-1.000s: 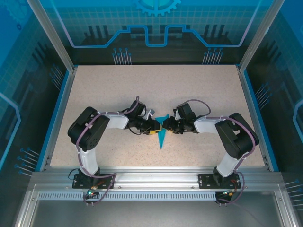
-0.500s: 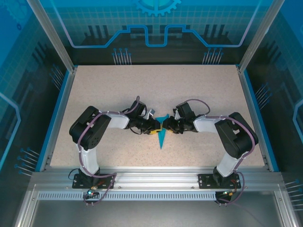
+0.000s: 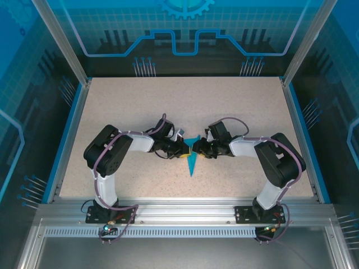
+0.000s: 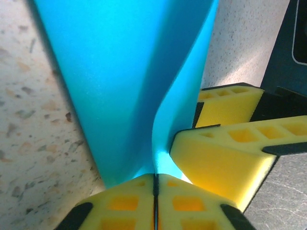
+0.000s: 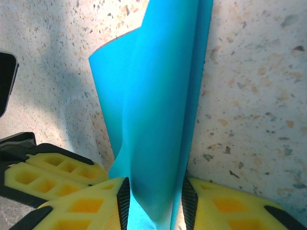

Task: Fold a paper plane with a square sheet of paper (fold left side to right side)
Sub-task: Fold the wing for the fifth time at the center of the table.

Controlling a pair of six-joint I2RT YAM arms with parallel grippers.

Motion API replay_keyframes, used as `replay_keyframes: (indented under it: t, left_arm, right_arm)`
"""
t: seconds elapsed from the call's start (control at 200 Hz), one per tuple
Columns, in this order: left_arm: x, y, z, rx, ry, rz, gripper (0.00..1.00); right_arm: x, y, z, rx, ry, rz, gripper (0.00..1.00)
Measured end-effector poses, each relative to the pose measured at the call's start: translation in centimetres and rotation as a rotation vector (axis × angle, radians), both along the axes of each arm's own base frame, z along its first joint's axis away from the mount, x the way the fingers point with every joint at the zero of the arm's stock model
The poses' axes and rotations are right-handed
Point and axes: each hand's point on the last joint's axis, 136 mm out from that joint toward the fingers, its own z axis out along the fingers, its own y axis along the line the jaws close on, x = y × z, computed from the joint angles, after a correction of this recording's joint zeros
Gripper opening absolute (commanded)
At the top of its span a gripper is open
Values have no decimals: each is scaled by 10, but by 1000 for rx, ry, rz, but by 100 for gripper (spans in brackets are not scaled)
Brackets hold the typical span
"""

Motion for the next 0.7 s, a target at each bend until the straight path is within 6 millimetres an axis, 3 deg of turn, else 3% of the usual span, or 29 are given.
replay_keyframes:
  t: [0.7]
  left_arm:
    - [3, 9, -11, 80, -14, 22, 0]
  right_arm:
    - [0, 1, 0, -1, -3, 10, 39]
